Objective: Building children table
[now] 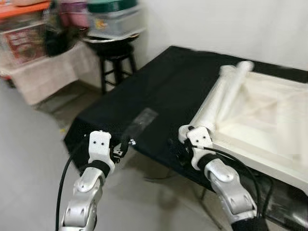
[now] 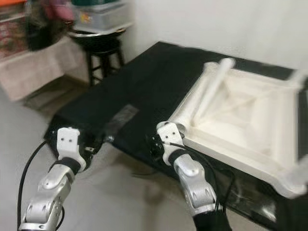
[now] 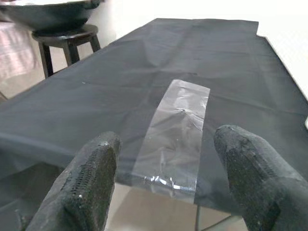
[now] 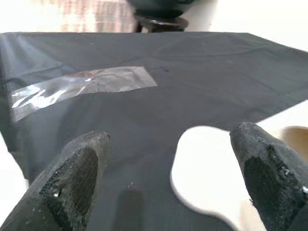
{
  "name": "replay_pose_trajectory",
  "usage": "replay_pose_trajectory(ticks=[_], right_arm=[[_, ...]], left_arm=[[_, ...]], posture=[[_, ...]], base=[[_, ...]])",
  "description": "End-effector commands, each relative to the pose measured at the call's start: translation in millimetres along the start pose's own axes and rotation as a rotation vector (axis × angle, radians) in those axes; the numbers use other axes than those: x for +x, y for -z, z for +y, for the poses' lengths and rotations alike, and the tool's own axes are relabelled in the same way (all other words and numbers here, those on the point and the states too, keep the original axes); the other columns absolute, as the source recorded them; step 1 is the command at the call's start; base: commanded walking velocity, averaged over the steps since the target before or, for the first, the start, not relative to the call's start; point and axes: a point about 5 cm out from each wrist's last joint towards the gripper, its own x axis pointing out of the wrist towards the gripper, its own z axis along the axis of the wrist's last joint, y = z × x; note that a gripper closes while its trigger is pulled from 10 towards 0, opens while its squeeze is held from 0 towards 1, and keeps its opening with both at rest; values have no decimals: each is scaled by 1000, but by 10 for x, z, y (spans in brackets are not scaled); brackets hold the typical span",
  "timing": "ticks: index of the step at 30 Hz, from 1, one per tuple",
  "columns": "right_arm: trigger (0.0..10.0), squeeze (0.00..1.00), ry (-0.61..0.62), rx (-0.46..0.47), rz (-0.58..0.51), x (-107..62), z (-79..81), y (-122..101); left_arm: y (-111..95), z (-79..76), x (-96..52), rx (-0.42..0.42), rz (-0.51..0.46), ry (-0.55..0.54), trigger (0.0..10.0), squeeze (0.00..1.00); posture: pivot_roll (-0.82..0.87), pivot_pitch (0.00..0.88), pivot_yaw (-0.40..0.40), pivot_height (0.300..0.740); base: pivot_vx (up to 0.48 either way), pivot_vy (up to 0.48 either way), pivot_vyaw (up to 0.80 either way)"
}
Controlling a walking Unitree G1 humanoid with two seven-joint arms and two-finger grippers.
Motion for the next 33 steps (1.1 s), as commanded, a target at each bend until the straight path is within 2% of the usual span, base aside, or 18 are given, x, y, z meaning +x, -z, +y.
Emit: replay_pose_trajectory(ticks=[1,16,20,33], right_arm=[[10000,0,-13,-15,5,-8,11,23],[10000,0,-7,-8,-36,-10,21,-11],[10000,0,0,-28,-70,-23,19,-56],[10000,0,14,-23,-85,-22,6,-70]], left_arm=[[14,-7,7,23,2,15,10000,0],[32,-91,38,95,26,118,10000,0],[39,-107,46,112,36,141,10000,0],[35,-110,62,120,36,161,10000,0]], posture=[[-36,71,20,740],[-33,75,30,740],[-33,80,34,740],[-31,85,33,740]], base=[[0,0,-800],[0,0,-800],[0,480,0],[0,480,0]])
